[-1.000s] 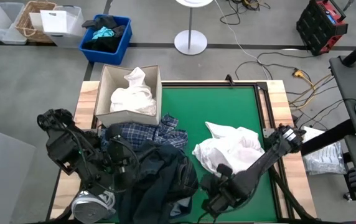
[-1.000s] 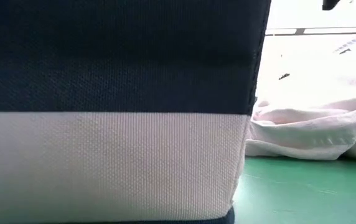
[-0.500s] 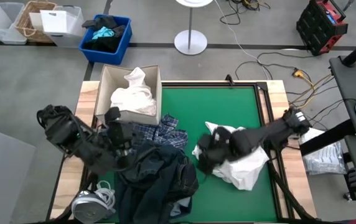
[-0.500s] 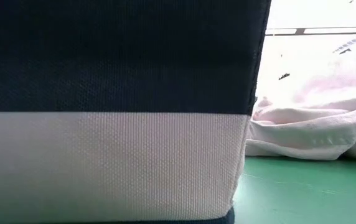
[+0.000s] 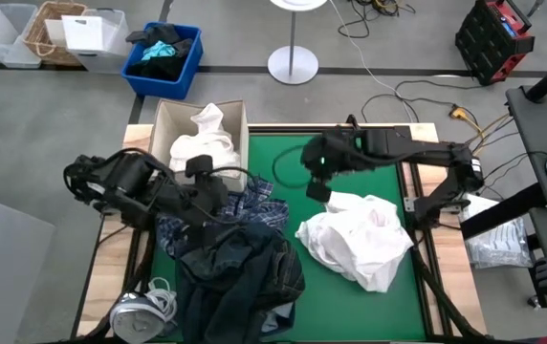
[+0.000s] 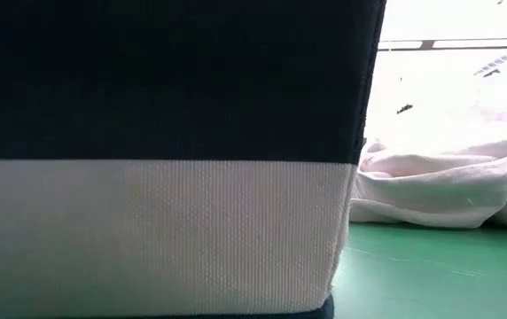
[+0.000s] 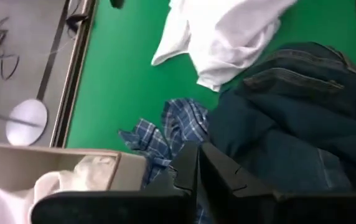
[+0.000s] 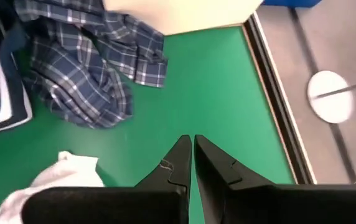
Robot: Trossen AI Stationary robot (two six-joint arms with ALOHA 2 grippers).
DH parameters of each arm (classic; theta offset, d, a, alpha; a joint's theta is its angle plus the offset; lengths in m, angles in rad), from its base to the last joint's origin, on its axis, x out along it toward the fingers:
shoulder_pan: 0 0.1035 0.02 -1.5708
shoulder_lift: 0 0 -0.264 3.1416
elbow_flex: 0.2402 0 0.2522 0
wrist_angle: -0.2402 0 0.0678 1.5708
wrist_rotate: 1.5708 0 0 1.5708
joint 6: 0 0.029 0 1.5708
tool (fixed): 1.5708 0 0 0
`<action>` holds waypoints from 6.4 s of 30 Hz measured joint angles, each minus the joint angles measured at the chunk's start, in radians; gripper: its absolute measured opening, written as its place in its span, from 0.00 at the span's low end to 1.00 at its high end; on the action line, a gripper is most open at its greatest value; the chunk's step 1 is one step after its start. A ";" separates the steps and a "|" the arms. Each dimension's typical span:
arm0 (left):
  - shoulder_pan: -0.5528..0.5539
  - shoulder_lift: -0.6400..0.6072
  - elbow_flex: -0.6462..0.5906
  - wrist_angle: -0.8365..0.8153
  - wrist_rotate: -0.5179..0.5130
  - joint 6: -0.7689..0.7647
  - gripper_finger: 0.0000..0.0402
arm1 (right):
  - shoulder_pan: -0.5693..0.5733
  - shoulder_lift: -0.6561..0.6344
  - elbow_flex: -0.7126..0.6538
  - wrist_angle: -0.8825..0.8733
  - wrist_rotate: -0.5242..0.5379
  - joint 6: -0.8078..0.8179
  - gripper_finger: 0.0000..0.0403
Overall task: Sort clothes
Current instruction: Put the white shirt into the white laundry organizer
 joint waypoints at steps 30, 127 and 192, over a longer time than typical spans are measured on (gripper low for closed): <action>0.415 -0.079 -0.119 0.161 -0.031 0.242 0.00 | -0.065 -0.180 -0.184 -0.298 -0.657 -0.098 0.08; 0.540 -0.395 0.150 0.586 -0.101 0.240 0.00 | -0.271 0.377 0.558 1.520 -0.364 0.085 0.02; 0.668 -0.090 -0.290 0.336 0.103 0.546 0.49 | -0.338 0.198 0.586 0.075 -0.282 -0.100 0.81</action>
